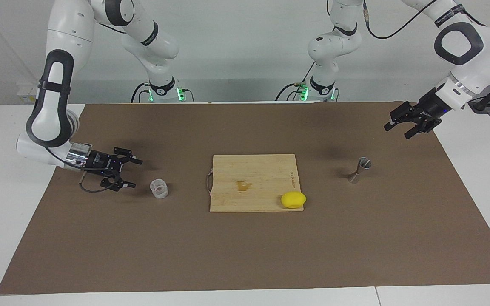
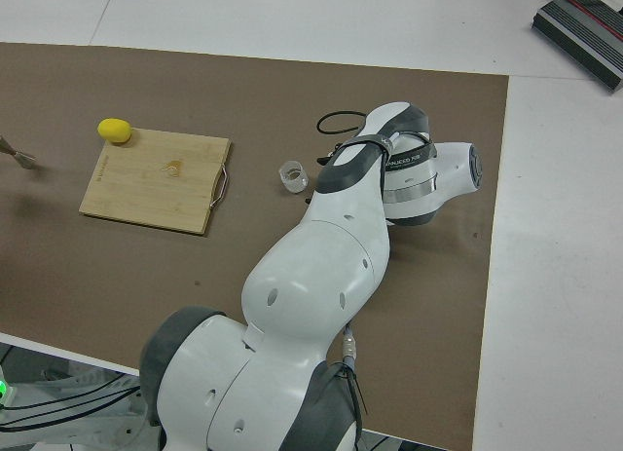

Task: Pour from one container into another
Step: 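Move the right gripper to the clear cup while the left gripper approaches the metal cup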

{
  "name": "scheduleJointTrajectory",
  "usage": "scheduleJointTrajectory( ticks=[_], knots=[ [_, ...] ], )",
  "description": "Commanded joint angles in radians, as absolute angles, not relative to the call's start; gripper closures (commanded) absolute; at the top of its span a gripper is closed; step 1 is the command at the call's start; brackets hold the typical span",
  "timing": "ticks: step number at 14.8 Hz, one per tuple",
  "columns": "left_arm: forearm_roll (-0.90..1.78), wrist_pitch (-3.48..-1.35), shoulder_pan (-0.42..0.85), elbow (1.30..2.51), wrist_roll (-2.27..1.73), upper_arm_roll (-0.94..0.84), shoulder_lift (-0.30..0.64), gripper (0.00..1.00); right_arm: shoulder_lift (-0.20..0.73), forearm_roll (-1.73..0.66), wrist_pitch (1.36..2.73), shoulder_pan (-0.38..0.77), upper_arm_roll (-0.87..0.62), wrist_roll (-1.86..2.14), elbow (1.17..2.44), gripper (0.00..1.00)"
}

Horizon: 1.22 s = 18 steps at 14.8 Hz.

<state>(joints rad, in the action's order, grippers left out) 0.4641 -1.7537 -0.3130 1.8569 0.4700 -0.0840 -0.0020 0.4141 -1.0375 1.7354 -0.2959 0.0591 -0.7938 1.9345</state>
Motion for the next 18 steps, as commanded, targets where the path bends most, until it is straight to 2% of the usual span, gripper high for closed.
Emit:
scheduleJointTrajectory(
  ticks=[1,7,15,18],
  knots=[
    [0.535,-1.802,-0.342,1.876,0.612,-0.092,0.029,0.00,0.455,-1.089,1.732,-0.314,0.049,-0.787,1.919,0.00],
    [0.678,-1.908,-0.363,1.914,0.918,-0.092,0.077,0.00,0.541,-1.149,1.747,-0.298,0.040,-0.801,1.875,0.00],
    [0.814,-1.891,-0.416,1.916,1.415,-0.094,0.212,0.00,0.587,-1.207,1.775,-0.247,0.037,-0.801,1.842,0.00],
    [0.870,-1.807,-0.426,1.913,1.599,-0.094,0.242,0.00,0.589,-1.218,1.782,-0.233,0.037,-0.805,1.841,0.00]
  ],
)
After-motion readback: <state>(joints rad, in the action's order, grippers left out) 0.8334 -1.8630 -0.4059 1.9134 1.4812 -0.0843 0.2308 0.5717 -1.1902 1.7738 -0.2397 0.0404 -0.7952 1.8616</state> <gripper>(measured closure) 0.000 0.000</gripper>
